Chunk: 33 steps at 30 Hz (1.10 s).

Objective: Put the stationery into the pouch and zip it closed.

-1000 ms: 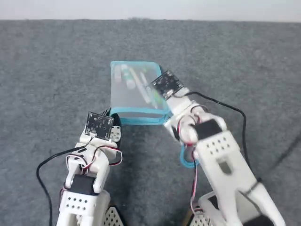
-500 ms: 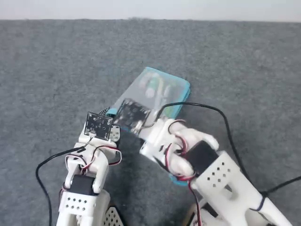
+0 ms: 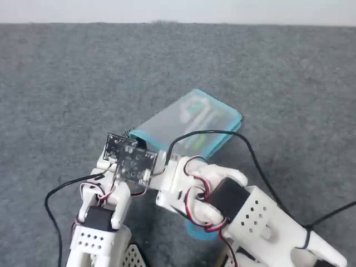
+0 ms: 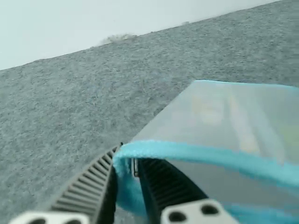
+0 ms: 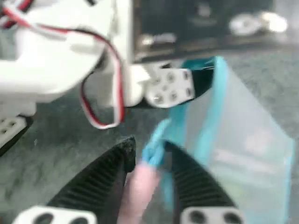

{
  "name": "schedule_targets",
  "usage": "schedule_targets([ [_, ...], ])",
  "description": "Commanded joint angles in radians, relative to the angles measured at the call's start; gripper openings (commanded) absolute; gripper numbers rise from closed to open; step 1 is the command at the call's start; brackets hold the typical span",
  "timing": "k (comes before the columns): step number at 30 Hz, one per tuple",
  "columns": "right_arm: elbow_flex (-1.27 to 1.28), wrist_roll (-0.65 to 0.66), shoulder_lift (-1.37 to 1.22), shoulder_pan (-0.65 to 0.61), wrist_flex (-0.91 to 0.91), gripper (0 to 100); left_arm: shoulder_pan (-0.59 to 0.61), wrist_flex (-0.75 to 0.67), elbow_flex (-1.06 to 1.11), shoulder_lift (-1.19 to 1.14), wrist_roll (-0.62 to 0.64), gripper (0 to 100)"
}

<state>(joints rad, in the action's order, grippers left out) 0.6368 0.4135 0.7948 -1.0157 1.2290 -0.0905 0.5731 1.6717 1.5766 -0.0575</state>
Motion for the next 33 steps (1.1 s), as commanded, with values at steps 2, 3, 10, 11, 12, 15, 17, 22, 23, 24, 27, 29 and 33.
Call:
schedule_targets([
  [2, 0.020, 0.100, 0.047, -0.028, 0.097, 39.2, -0.006, 0.000, -0.019, 0.009, -0.006, 1],
  [3, 0.025, 0.100, 0.067, -0.027, 0.120, 39.6, 0.003, 0.000, -0.019, 0.009, -0.006, 1],
  [10, 0.150, 0.135, 0.266, 0.114, 0.142, 36.4, 0.015, 0.005, -0.028, 0.009, -0.006, 1],
  [11, 0.192, 0.155, 0.282, 0.151, 0.133, 36.4, 0.015, 0.023, -0.038, 0.009, -0.006, 1],
  [12, 0.239, 0.172, 0.294, 0.189, 0.110, 36.4, 0.015, 0.044, -0.053, 0.009, -0.005, 1],
  [15, 0.399, 0.209, 0.318, 0.288, -0.013, 36.4, 0.009, 0.087, -0.081, 0.009, -0.002, 1],
  [17, 0.482, 0.222, 0.320, 0.315, -0.105, 36.4, 0.008, 0.089, -0.081, 0.011, -0.002, 1],
  [22, 0.562, 0.221, 0.314, 0.312, -0.242, 36.5, 0.008, 0.089, -0.081, 0.011, -0.002, 1],
  [23, 0.571, 0.221, 0.314, 0.312, -0.262, 36.3, 0.008, 0.089, -0.082, 0.011, -0.002, 1],
  [24, 0.583, 0.219, 0.314, 0.314, -0.286, 36.2, 0.008, 0.089, -0.082, 0.011, -0.002, 1],
  [27, 0.634, 0.218, 0.314, 0.314, -0.410, 36.2, 0.008, 0.091, -0.084, 0.011, -0.002, 1],
  [29, 0.678, 0.218, 0.314, 0.314, -0.522, 36.2, 0.006, 0.091, -0.084, 0.011, -0.002, 1],
  [33, 0.766, 0.218, 0.314, 0.314, -0.711, 32.9, 0.006, 0.092, -0.084, 0.011, -0.002, 1],
])
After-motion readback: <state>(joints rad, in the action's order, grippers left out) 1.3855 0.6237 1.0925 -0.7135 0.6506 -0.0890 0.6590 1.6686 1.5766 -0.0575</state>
